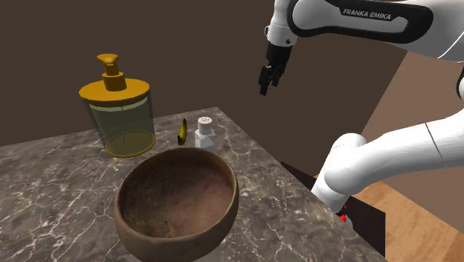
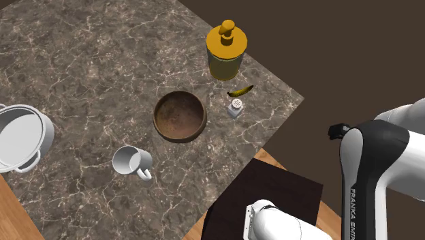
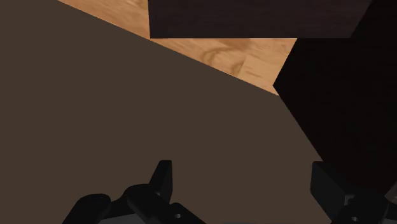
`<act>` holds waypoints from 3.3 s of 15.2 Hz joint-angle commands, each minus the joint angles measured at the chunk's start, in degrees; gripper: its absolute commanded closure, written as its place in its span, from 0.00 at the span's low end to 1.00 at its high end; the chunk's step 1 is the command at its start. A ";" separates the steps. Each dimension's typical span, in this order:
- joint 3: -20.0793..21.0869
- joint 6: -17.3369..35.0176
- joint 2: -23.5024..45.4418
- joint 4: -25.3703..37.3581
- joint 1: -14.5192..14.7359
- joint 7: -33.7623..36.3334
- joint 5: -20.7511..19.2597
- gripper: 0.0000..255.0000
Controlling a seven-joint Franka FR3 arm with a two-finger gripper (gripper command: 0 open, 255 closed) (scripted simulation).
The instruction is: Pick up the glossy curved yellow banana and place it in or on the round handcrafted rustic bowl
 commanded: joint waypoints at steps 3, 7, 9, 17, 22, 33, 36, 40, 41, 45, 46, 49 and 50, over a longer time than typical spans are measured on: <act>3.19 0.30 -1.95 -1.58 -0.16 5.61 1.99 0.00; 10.01 1.23 -4.40 -3.41 -0.55 16.89 6.26 0.00; 13.58 1.87 -4.85 -3.62 -0.82 22.57 8.39 0.00; 28.65 5.26 -1.65 0.32 -3.89 45.41 15.13 0.00; 38.89 7.31 3.68 6.62 -8.65 59.76 16.72 0.00; 59.01 10.62 15.35 19.48 -22.93 82.46 13.30 0.00; 59.36 12.92 15.46 17.29 -23.05 82.45 13.35 0.00; 59.58 14.13 15.56 16.19 -23.15 82.46 13.35 0.00; 59.59 14.13 15.56 16.19 -23.15 82.46 13.35 0.00; 59.59 14.12 15.56 16.20 -23.16 82.46 13.35 0.00; 59.59 14.12 15.56 16.20 -23.16 82.46 13.35 1.00; 59.59 14.12 15.56 16.20 -23.15 82.46 13.35 1.00; 59.58 14.12 15.56 16.20 -23.15 82.46 13.36 1.00</act>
